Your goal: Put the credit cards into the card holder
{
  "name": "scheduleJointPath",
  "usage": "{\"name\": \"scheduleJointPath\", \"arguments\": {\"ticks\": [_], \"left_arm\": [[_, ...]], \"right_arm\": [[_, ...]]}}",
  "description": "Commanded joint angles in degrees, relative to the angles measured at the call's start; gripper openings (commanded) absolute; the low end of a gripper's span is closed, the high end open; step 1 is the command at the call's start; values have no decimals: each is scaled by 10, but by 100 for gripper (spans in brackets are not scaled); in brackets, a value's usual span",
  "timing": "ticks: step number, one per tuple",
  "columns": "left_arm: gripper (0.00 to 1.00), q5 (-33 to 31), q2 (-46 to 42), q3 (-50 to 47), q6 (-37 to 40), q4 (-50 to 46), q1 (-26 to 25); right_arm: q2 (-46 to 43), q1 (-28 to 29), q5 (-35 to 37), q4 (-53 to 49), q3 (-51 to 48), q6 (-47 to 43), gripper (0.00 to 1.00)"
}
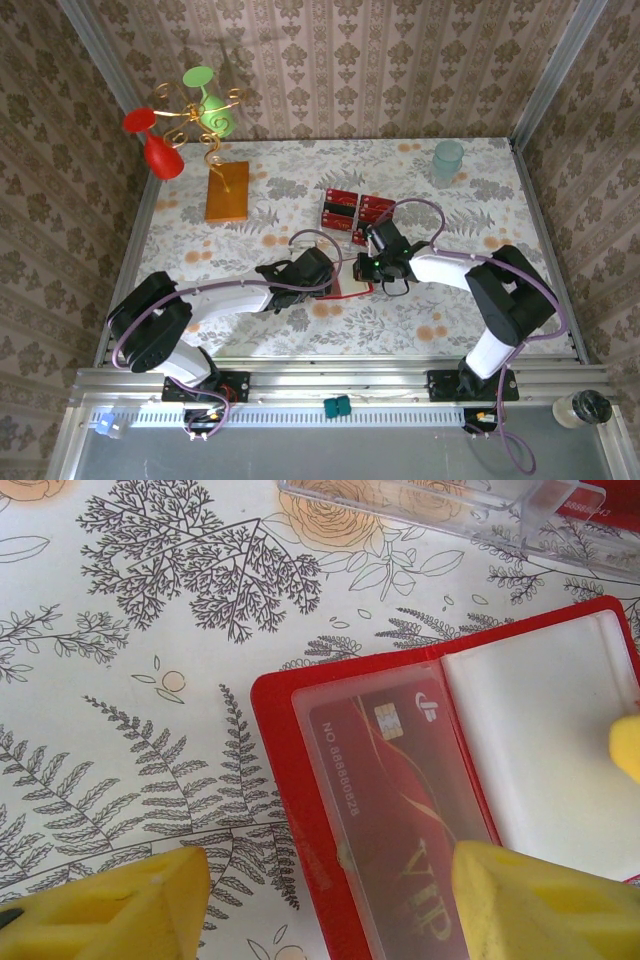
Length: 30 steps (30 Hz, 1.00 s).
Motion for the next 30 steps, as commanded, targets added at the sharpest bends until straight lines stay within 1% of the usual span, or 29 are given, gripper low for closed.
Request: {"name": "scheduleJointPath", "arguments": {"ticks": [1, 6, 14, 23, 30], "left_arm": [[66, -1, -1, 22, 11, -8, -3], [66, 2, -6, 42, 6, -13, -4], [66, 15, 19, 74, -7, 5, -12], [65, 34, 71, 73, -10, 31, -17], [66, 32, 92, 68, 4, 37, -11]], "right_arm": [[-26, 4, -10, -52, 44, -24, 3], [9, 4, 15, -120, 110, -64, 3], [88, 2, 23, -147, 160, -88, 1], [105, -5, 33, -150, 150, -100, 0], [108, -1, -14, -110, 115, -65, 0]]}}
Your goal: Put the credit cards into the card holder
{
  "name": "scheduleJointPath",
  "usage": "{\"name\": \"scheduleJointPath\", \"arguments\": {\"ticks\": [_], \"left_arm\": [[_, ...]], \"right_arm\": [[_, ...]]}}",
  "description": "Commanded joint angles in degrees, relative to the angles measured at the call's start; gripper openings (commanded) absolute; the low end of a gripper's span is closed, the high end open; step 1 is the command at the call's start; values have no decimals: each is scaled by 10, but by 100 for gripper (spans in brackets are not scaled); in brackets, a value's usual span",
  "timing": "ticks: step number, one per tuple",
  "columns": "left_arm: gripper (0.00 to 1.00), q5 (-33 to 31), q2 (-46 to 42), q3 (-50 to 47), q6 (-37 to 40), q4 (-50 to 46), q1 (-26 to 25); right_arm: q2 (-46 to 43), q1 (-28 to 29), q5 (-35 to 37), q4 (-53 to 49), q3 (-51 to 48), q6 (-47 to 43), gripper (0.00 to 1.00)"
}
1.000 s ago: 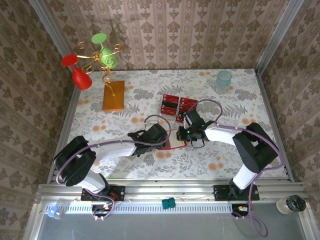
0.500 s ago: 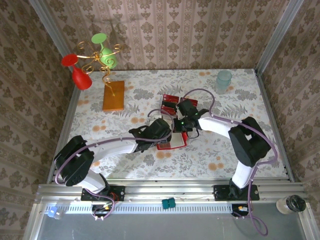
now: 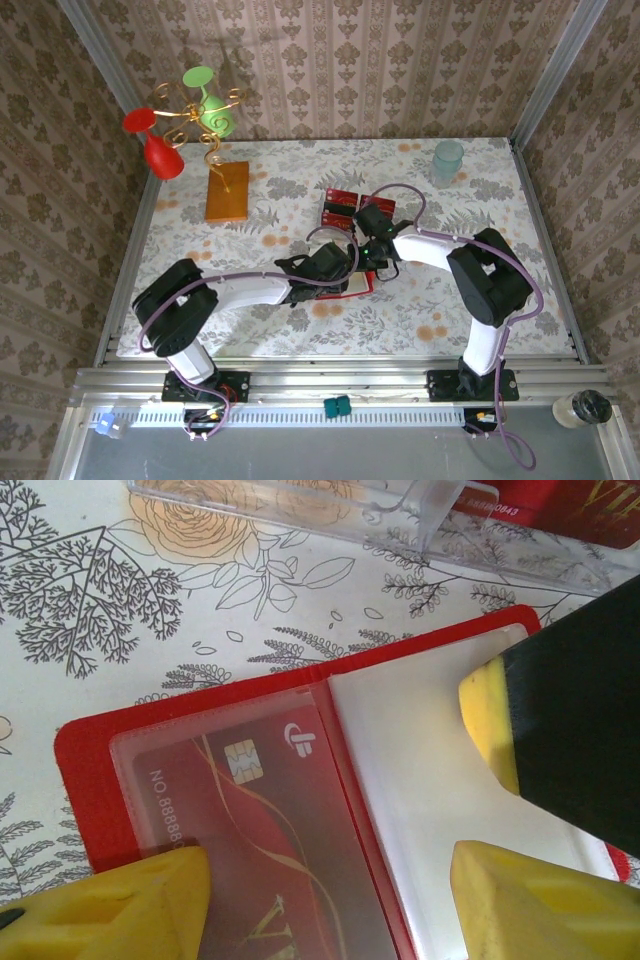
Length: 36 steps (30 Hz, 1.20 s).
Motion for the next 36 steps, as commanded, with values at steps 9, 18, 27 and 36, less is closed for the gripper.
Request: {"name": "scheduleJointPath", "arguments": {"ticks": [9, 18, 27, 36], "left_arm": [[66, 12, -22, -56, 35, 60, 22], [67, 33, -40, -114, 47, 165, 16], [67, 26, -47, -130, 54, 219, 3], [67, -29, -90, -115, 55, 142, -9]], "right_arm": [[3, 8, -68, 72, -69, 79, 0], [-1, 8, -84, 85, -67, 100, 0], [1, 2, -85, 63, -43, 89, 0], [3, 2, -93, 78, -54, 99, 0]]}}
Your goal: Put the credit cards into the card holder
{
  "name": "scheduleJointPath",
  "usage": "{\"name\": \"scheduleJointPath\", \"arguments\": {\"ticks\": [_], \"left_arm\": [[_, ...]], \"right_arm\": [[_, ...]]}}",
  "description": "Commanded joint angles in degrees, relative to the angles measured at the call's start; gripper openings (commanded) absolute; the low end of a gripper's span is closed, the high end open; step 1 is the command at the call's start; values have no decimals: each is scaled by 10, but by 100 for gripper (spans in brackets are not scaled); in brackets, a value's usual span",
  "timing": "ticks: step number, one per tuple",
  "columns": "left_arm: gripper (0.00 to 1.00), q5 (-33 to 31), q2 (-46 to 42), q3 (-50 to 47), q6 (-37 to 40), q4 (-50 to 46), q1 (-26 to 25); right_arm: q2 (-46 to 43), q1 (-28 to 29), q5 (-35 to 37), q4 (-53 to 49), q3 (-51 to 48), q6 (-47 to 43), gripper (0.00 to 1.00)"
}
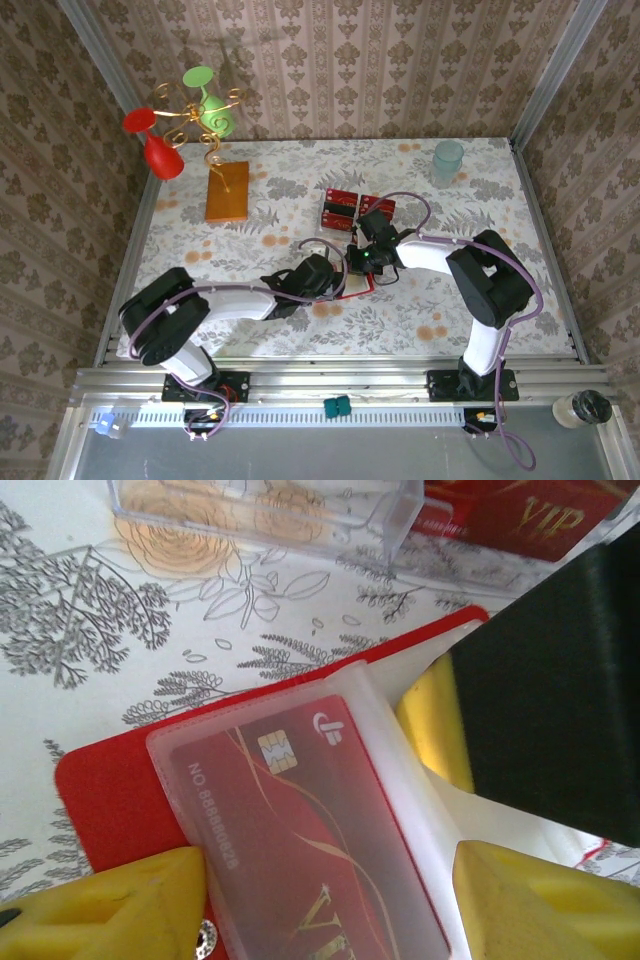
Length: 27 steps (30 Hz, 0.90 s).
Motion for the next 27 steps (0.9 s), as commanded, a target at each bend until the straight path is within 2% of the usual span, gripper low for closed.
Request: {"name": "scheduleJointPath", "arguments": {"ticks": [1, 6, 19, 27], "left_arm": [[67, -36, -36, 14, 12, -42, -9], [67, -35, -37, 30, 18, -55, -14], [65, -28, 19, 29, 23, -10, -27], [65, -32, 6, 10, 15, 1, -27]], "right_arm": [[11, 3, -21, -18, -3, 9, 0], [13, 3, -26, -10, -8, 13, 0], [16, 0, -43, 2, -10, 28, 0], [-8, -37, -34, -55, 26, -18, 0]]}}
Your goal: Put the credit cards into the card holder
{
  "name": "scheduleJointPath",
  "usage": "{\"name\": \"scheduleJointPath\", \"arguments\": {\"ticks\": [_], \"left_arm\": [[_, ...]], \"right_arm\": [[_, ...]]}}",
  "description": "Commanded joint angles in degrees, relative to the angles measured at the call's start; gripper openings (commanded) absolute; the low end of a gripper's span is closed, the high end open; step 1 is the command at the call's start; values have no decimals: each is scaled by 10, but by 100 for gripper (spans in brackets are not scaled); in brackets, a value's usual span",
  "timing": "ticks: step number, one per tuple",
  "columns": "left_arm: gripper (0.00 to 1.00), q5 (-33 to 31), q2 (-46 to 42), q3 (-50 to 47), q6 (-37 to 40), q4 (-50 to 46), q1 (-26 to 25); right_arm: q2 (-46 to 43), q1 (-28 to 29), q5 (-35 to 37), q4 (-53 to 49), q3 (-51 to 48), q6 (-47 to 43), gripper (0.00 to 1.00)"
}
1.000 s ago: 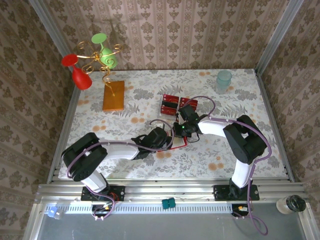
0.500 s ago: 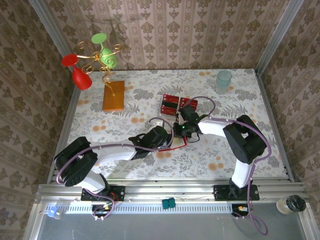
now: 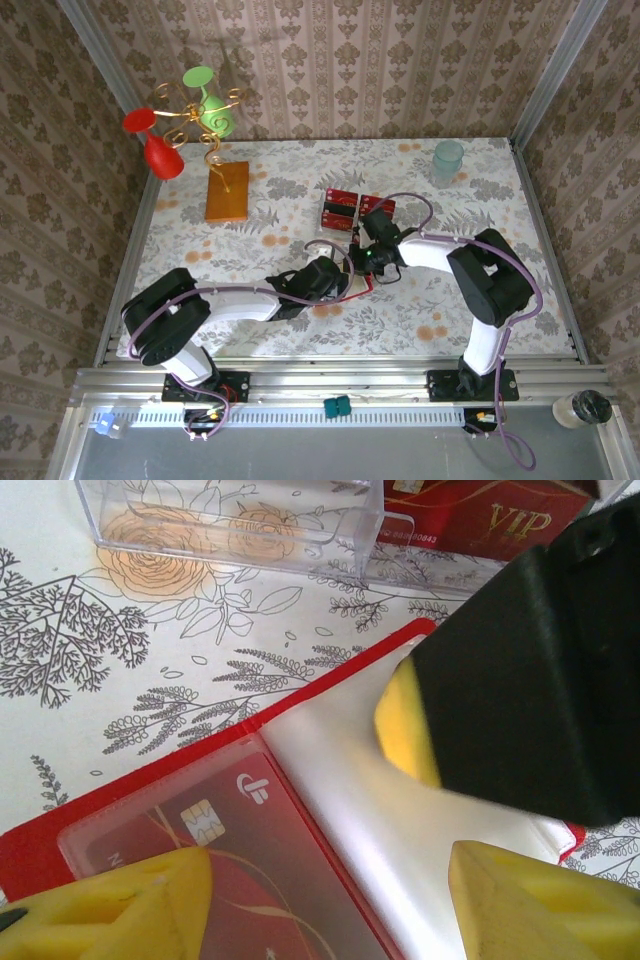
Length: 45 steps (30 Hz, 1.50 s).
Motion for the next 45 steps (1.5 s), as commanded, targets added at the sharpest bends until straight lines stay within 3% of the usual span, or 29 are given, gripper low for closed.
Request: {"name": "scheduleJointPath", "arguments": {"ticks": [1, 12, 45], "left_arm": [[65, -1, -11, -10, 3, 11, -4], [66, -5, -20, -11, -1, 13, -4], [70, 6, 33, 19, 3, -19, -3]], "right_arm": [[-11, -16, -5, -50, 30, -34, 0], [21, -21, 16, -110, 86, -86, 0], [27, 21, 32, -85, 43, -63, 0]]}}
